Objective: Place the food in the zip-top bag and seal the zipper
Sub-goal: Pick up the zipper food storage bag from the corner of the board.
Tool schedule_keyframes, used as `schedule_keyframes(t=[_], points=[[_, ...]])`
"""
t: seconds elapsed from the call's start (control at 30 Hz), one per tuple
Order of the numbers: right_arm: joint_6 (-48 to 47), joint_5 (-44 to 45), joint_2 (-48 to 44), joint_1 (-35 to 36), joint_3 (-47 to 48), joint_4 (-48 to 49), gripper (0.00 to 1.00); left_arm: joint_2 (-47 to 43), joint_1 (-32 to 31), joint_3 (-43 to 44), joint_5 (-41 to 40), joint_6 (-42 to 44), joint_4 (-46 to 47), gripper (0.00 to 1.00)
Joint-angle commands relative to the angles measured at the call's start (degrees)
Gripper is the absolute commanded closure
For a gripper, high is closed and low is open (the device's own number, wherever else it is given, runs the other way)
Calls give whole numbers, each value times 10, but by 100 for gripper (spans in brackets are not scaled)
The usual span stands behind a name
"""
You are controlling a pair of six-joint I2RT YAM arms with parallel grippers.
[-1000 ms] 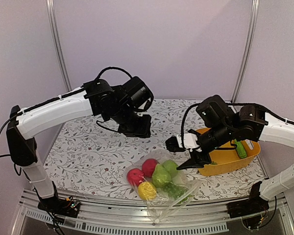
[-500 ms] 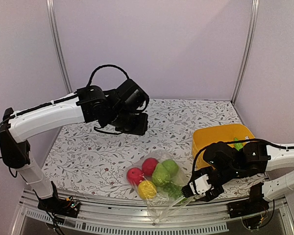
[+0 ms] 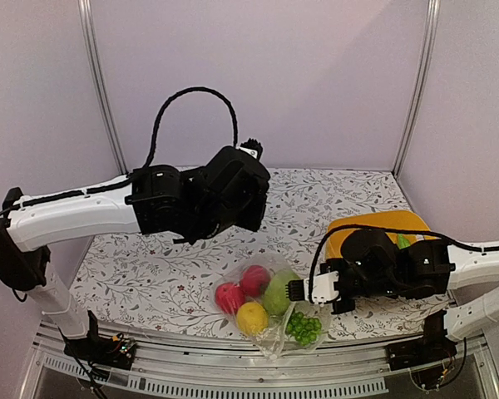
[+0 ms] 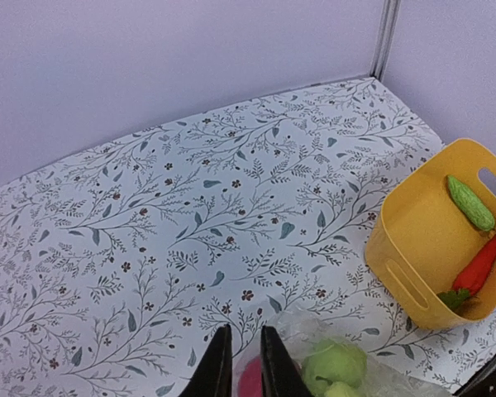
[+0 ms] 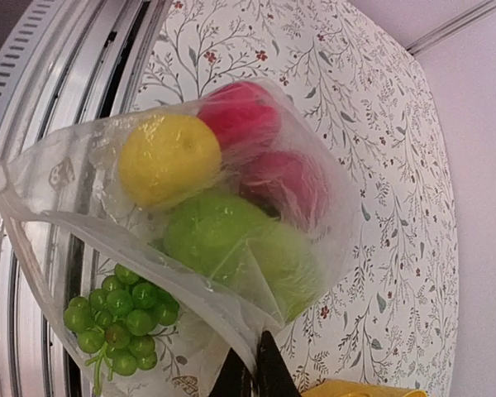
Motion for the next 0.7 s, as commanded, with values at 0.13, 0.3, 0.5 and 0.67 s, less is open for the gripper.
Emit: schedule_keyframes(t=[0.13, 0.3, 0.5, 0.67], points=[[48, -46, 63, 2, 180, -57, 100, -102, -19, -73, -93, -106, -18, 100], [79, -73, 118, -21, 280, -98, 100, -242, -26, -233, -52, -148, 67, 55], [107, -105, 202, -63, 377, -129, 100, -366, -27, -338, 2, -117, 182, 29], [156, -137, 273, -100, 458, -168, 100, -267, -49, -234, 48, -113, 99, 31]])
